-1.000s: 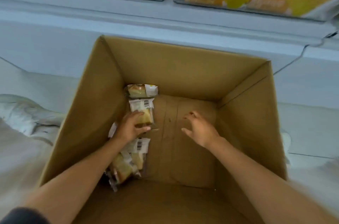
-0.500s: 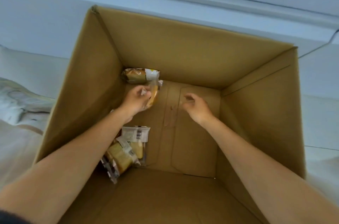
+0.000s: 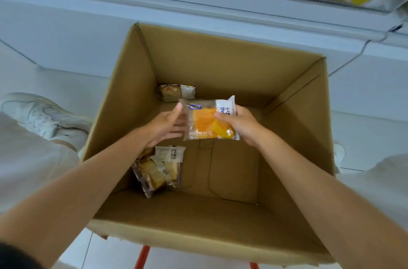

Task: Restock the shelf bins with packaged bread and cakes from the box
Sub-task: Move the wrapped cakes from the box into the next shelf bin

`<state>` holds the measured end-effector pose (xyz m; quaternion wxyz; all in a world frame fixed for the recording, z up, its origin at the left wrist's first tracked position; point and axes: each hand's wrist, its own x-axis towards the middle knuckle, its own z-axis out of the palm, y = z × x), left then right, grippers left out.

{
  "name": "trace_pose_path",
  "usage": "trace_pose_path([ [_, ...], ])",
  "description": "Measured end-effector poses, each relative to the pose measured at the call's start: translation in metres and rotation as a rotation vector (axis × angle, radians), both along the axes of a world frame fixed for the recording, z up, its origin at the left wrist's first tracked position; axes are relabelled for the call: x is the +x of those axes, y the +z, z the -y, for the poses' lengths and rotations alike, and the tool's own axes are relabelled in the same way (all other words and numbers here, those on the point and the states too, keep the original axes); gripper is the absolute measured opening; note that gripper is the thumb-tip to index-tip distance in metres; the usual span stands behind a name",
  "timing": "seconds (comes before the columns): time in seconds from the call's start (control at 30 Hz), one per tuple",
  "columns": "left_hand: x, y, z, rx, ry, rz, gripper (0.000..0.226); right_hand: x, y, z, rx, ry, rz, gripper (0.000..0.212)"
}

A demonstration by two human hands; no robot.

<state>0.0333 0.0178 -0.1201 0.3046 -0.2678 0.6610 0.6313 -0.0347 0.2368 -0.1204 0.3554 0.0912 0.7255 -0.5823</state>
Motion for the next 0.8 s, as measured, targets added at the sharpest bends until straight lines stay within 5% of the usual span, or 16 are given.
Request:
trace_pose_path([
  [0.13, 0.014, -0.061, 0.016, -0.322, -0.273, 0.044, 0.049, -0.002, -0.026, -0.019, 0.111, -0.06, -0.018, 0.03],
  [0.37, 0.018, -0.132, 0.018, -0.336, -0.525, 0.206, 0.079, 0.005, -0.064, -0.029, 0.209, -0.107, 0.066, 0.043],
  [0.5, 0.018, -0.138, 0.013, -0.6, -0.794, 0.132, 0.041, 0.008, -0.066, -0.027, 0.217, -0.093, 0.082, 0.044],
  [0.6, 0.004, -0.114, 0.011, -0.576, -0.557, -0.021, 0.014, 0.009, -0.056, -0.027, 0.206, -0.097, 0.044, 0.039],
  [0.7, -0.016, -0.062, 0.005, -0.459, -0.047, -0.154, 0.012, 0.009, -0.037, -0.024, 0.194, -0.13, -0.058, 0.028],
  [0.8, -0.029, -0.009, -0.017, -0.176, 0.169, -0.189, 0.016, 0.012, -0.009, -0.01, 0.173, -0.118, -0.178, 0.021],
])
